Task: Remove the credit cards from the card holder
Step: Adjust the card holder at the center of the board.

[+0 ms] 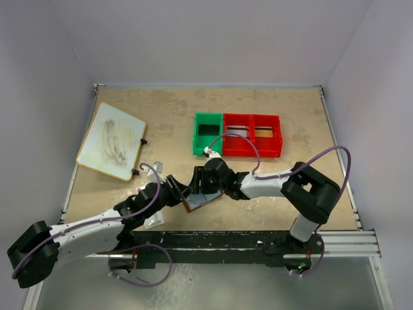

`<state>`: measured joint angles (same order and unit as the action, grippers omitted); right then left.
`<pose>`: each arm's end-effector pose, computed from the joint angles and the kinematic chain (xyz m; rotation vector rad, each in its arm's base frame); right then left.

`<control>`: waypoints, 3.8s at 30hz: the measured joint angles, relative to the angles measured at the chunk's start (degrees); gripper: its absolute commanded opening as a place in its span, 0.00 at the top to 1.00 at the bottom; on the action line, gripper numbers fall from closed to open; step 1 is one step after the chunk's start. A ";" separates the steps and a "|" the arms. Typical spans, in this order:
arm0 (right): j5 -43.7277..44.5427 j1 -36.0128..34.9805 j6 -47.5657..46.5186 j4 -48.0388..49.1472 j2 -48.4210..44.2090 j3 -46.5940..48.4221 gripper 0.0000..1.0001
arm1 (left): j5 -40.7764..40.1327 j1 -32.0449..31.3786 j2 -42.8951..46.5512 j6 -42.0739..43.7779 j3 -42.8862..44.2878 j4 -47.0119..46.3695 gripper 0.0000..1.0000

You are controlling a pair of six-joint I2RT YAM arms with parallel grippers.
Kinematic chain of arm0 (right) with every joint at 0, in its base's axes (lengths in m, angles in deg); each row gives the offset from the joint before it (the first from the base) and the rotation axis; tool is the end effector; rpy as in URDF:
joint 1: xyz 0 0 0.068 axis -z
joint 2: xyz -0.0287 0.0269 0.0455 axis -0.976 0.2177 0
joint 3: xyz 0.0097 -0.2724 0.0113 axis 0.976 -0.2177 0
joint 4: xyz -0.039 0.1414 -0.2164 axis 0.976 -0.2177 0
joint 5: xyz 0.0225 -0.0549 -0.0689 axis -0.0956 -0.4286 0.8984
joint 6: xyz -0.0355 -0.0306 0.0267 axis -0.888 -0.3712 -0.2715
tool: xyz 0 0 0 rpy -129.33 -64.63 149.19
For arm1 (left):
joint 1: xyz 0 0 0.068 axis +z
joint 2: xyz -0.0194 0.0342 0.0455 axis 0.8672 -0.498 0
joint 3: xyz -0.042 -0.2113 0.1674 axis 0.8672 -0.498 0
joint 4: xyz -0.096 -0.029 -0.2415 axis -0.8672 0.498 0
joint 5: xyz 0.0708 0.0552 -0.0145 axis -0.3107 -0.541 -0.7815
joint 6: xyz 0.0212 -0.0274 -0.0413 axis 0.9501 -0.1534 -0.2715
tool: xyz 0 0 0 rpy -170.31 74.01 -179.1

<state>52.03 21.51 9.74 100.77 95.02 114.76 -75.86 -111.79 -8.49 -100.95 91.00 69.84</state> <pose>0.1911 0.2822 0.1549 -0.1007 2.3545 1.0153 0.1114 -0.1294 0.1578 -0.4509 2.1532 -1.0751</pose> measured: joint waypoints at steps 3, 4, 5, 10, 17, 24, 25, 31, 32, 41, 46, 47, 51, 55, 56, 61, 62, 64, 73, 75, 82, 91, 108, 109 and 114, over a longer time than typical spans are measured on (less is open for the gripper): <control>0.02 0.00 0.07 0.00 0.00 0.00 0.52 | -0.11 -0.04 0.37 -0.57 -0.31 -0.31 0.58; 0.04 0.00 0.09 0.00 0.00 0.00 0.52 | -0.20 -0.13 1.03 -0.59 -0.31 0.22 0.58; 0.04 0.00 0.11 0.00 0.00 0.00 0.52 | -0.31 -0.20 1.88 -0.59 -0.31 0.90 0.58; 0.09 0.07 0.57 -0.02 0.00 0.00 0.52 | -0.61 -0.61 10.16 -0.44 -0.02 8.52 0.59; 0.17 0.07 0.85 -0.07 0.00 0.00 0.52 | 1.53 -0.66 10.86 -1.42 0.46 13.90 0.61; 0.22 0.07 0.98 -0.07 -0.02 0.00 0.52 | 4.04 -0.87 4.61 -1.99 -1.09 9.44 0.61; 0.22 0.07 0.98 -0.09 -0.02 0.00 0.52 | 4.11 -0.87 3.78 -1.99 -1.09 8.26 0.61; 0.22 0.07 1.01 -0.07 -0.02 -0.02 0.52 | 4.17 -0.87 -2.01 -2.03 -1.05 2.23 0.61; 0.22 0.07 1.01 -0.07 -0.04 -0.02 0.52 | 4.20 -0.87 -3.06 -2.08 -1.05 1.31 0.61; 0.17 0.13 1.25 -0.04 -0.07 -0.04 0.51 | 4.48 -0.92 -9.25 -2.75 -1.07 -7.17 0.69; 0.20 0.17 1.44 -0.02 -0.15 -0.11 0.50 | 5.68 -1.01 -12.63 -2.71 -1.07 -10.93 0.77; 0.20 0.17 1.42 -0.02 -0.17 -0.11 0.49 | 5.68 -1.01 -13.05 -2.69 -1.07 -11.19 0.79; 0.22 0.17 1.40 -0.63 -0.70 -0.24 0.41 | 5.64 -0.98 -14.43 -2.23 -0.98 -11.63 0.85; 0.55 0.17 1.18 -4.85 -3.41 -0.83 0.28 | 4.87 -0.98 -14.49 -0.70 0.17 -9.01 0.89; 0.74 0.17 1.18 -5.90 -4.17 -0.90 0.25 | 4.66 -0.98 -14.45 -0.13 0.52 -8.31 0.89; 3.72 0.22 0.74 -11.19 -10.93 -1.01 0.20 | 4.24 -0.98 -14.01 2.32 2.25 -5.14 0.89; 4.28 0.26 0.66 -11.78 -12.07 -1.01 0.19 | 4.26 -0.98 -14.03 2.84 2.78 -4.63 0.88; 5.92 0.52 0.52 -13.53 -14.51 -1.01 0.18 | 4.57 -0.98 -14.40 3.85 4.00 -4.04 0.85; 10.75 3.67 0.98 -18.25 -21.99 -4.70 0.16 | 8.20 -0.98 -20.70 6.38 9.68 -4.26 0.69; 11.43 4.44 1.29 -19.50 -23.50 -6.19 0.15 | 9.01 -0.98 -22.34 6.73 10.91 -4.66 0.68; 12.76 7.21 2.43 -21.62 -29.07 -10.43 0.15 | 11.37 -1.05 -26.86 7.48 14.25 -6.71 0.63; 12.70 9.14 3.04 -22.27 -33.44 -13.35 0.14 | 11.39 -1.64 -29.64 7.80 15.50 -6.97 0.52; 5.92 9.11 3.17 -13.42 -32.96 -14.82 0.25 | -0.72 -2.10 -20.83 11.54 17.31 9.03 0.36; 5.64 9.11 4.04 -12.68 -32.92 -15.23 0.24 | -2.08 -1.95 -20.48 12.26 18.29 11.17 0.35; 3.39 9.11 10.67 -6.60 -33.88 -22.99 0.23 | -4.46 0.44 -22.47 16.48 22.71 16.33 0.33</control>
<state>55.42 30.62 20.40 94.17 61.14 91.77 -80.32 -111.35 -30.96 -84.47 113.71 86.17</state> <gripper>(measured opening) 0.766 0.660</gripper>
